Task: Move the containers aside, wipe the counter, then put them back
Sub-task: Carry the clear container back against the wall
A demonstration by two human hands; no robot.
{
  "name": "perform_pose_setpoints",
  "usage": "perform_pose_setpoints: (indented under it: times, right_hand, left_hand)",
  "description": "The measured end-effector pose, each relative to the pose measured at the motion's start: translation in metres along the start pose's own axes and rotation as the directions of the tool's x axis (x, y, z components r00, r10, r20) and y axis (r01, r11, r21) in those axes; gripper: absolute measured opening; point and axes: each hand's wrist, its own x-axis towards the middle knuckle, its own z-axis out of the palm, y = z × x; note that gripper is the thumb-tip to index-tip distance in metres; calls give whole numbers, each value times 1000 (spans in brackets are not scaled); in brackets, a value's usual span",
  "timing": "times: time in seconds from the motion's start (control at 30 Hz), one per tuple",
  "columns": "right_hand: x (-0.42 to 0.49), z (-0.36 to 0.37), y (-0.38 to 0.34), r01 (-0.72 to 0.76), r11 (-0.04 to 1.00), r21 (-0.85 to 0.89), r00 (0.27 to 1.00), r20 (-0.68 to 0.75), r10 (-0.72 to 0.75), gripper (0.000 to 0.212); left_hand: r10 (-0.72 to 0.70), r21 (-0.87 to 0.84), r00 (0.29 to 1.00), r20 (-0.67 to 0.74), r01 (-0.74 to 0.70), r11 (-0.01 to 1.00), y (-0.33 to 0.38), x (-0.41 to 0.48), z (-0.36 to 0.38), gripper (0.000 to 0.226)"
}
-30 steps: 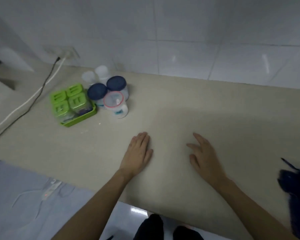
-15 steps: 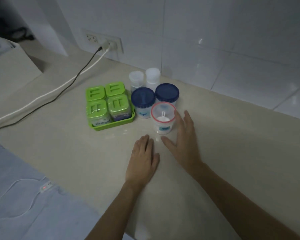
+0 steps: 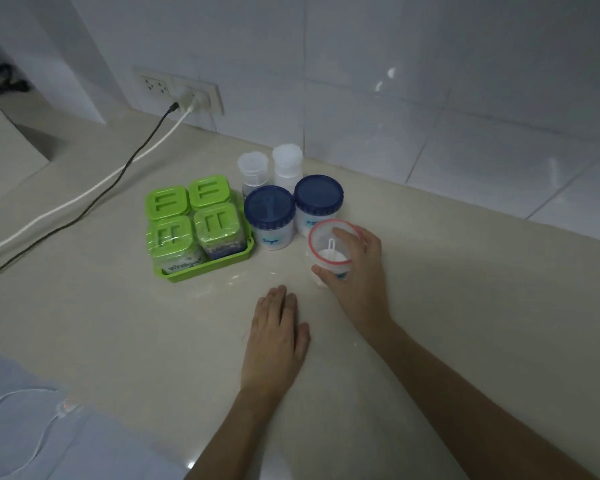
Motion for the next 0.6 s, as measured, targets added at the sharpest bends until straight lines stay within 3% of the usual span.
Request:
perform_pose_setpoints:
  times: [0.13, 0.3, 0.47, 0.6]
  right_hand:
    - [-12, -55, 26, -67, 998, -4, 995, -77, 67, 66]
    - [-20, -149, 78, -157, 976, -149, 978, -162, 132, 66]
    - [-14, -249, 135, -208, 934, -289, 967, -205, 152, 65]
    - [-1, -312, 185, -295, 907, -300, 922, -339, 188, 65]
  left_hand:
    - [119, -46, 992, -31, -121, 992, 24, 12, 2, 46]
    - [327, -171, 943, -62, -332, 928, 125, 57, 29, 45]
    - [503, -129, 863, -54, -505, 853, 227, 102, 69, 46]
    - [554, -120, 832, -29, -553, 824, 285, 126, 101, 45]
